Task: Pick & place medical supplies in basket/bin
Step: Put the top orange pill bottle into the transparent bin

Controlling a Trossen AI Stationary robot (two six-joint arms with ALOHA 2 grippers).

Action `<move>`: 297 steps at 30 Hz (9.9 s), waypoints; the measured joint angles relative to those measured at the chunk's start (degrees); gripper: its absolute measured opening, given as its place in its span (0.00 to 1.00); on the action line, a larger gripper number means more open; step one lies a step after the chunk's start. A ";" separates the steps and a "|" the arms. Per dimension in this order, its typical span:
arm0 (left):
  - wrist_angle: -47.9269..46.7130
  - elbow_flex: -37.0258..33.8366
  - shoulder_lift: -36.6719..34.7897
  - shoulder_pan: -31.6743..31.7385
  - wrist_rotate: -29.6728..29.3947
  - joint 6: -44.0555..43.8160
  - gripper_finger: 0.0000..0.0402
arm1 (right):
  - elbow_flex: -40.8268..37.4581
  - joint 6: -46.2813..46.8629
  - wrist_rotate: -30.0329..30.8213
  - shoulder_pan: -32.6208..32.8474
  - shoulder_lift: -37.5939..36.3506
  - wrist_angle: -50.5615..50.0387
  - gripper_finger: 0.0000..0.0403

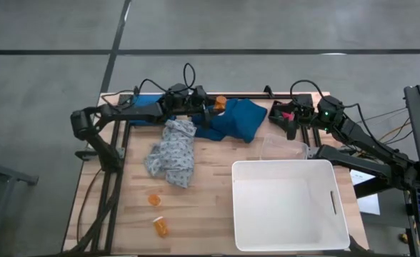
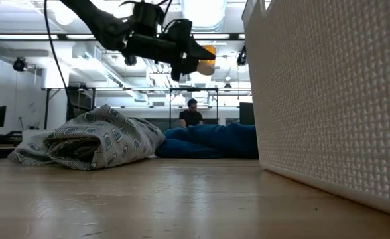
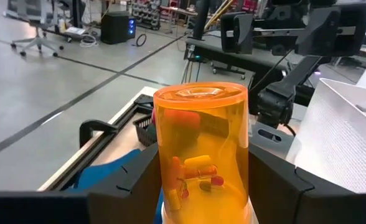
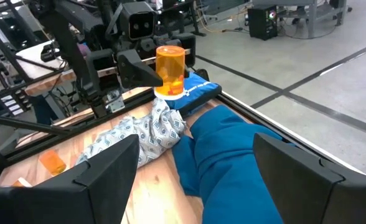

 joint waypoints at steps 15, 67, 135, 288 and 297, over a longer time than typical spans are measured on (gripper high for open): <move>0.20 0.00 0.37 0.00 0.17 2.98 0.51 | 0.00 0.00 0.02 -0.01 0.00 0.00 0.77; -10.77 47.70 42.12 -14.65 2.27 -3.42 0.51 | 0.00 0.00 0.02 0.01 0.07 0.00 0.77; -18.81 48.30 45.27 -17.31 1.63 -3.14 0.74 | 0.00 0.00 0.02 0.01 0.05 0.00 0.77; -67.53 -17.42 -19.30 -66.42 -22.96 -65.14 0.66 | 0.00 0.00 0.02 -0.01 0.06 0.00 0.77; -66.51 -17.38 -19.32 -66.40 -23.03 -66.08 0.52 | 0.00 0.00 0.02 -0.01 0.04 0.00 0.77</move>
